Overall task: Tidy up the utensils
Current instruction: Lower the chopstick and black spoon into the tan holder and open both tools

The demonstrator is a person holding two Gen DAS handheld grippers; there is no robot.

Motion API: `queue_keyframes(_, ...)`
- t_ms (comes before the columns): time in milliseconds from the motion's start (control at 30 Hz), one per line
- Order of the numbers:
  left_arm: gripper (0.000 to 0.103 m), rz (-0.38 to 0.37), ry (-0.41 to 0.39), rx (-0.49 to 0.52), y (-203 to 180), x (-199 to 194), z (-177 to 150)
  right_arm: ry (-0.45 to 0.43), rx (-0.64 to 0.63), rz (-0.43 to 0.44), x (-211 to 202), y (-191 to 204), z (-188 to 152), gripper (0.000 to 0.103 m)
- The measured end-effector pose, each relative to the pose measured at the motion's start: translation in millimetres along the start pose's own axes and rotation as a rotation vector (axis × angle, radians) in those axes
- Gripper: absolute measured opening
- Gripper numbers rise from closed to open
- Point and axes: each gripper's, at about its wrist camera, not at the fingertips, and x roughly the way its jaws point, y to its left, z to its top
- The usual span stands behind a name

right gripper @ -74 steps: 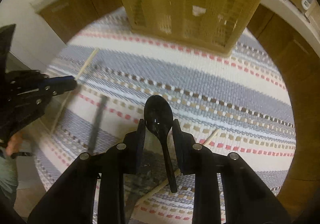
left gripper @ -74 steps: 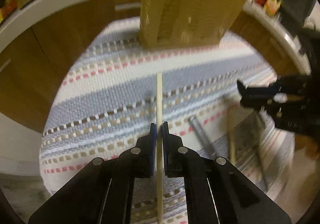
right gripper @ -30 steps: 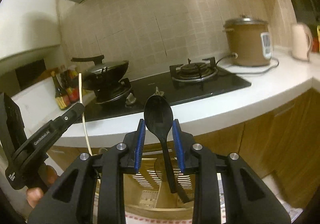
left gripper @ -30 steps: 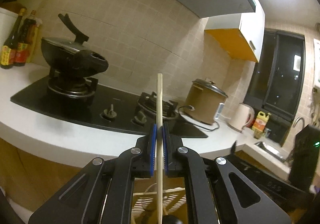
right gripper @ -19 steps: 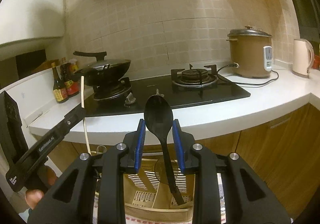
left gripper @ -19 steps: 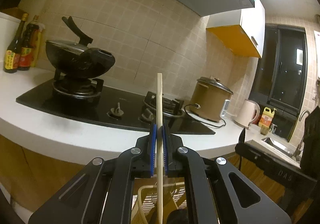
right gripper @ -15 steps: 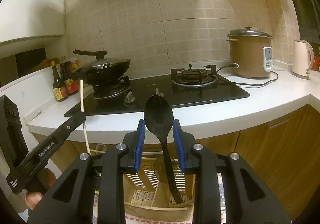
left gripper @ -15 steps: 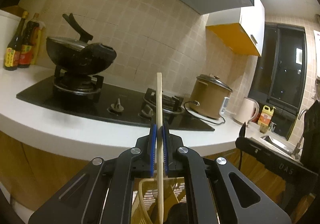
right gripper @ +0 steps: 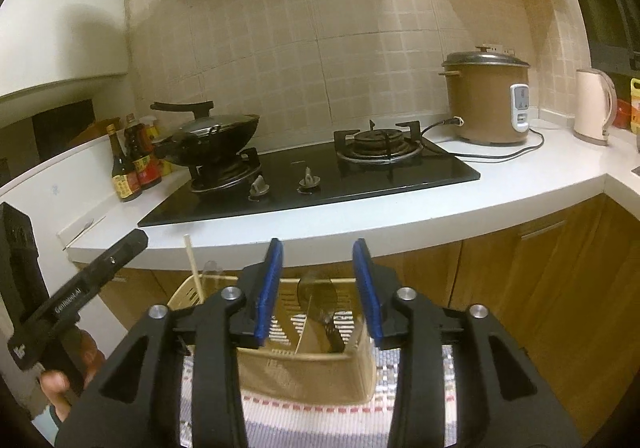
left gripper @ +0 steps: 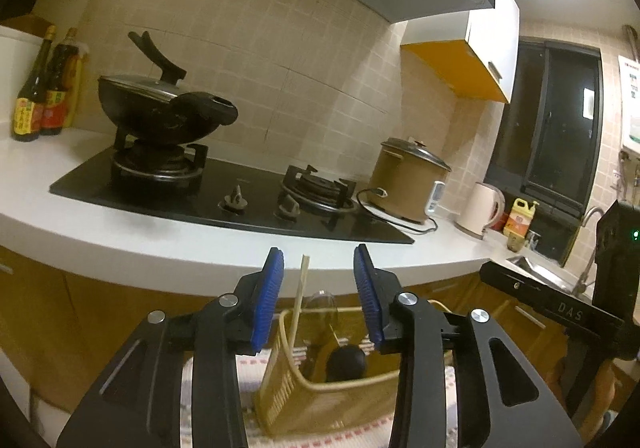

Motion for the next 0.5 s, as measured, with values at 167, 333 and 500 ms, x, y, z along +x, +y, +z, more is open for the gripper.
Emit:
queue_keyframes(167, 0.04, -0.017, 0.045, 0.003, -1, -34, 4, 0.022, -0.011, -0.013, -34, 7, -2, 0.05)
queue_keyframes(333, 0.043, -0.049, 0.206, 0.083, -14, -66, -5, 0.152, -0.042, -0.044, -65, 21, -15, 0.05)
queue_keyframes(500, 0.043, -0.048, 0.44, 0.202, -33, -79, -39, 0.342, -0.027, -0.024, -77, 29, -42, 0.05)
